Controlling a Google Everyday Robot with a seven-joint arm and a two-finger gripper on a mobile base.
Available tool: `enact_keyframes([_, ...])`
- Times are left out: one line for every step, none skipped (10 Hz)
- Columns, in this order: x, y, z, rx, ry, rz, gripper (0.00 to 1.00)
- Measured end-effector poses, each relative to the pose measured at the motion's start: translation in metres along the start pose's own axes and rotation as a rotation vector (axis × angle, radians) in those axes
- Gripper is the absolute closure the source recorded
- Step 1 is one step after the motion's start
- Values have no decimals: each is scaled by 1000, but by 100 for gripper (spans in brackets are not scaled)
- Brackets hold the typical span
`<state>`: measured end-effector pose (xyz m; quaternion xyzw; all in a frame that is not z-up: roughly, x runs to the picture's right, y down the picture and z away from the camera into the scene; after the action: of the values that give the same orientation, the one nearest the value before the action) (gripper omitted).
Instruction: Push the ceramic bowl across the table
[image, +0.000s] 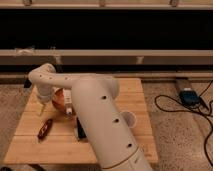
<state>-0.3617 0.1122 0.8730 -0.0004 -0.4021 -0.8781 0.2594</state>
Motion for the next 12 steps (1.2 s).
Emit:
enact_keyframes([10, -8, 0, 8, 3, -27, 20])
enact_keyframes([17, -16, 2, 14, 2, -50, 20])
enact_keyframes([22, -24, 3, 20, 1, -72, 20])
enact_keyframes([26, -31, 4, 25, -2, -92, 20])
enact_keyframes([29, -38, 5, 30, -4, -112, 20])
enact_keyframes([32, -43, 5, 34, -6, -131, 20])
enact_keyframes([35, -52, 7, 40, -10, -156, 20])
enact_keyframes([37, -57, 7, 43, -10, -171, 20])
enact_keyframes([40, -63, 6, 46, -11, -194, 20])
enact_keyframes([41, -67, 5, 47, -10, -212, 20])
enact_keyframes([41, -69, 2, 40, -11, -225, 20])
enact_keyframes([40, -68, -6, 30, -6, -236, 20])
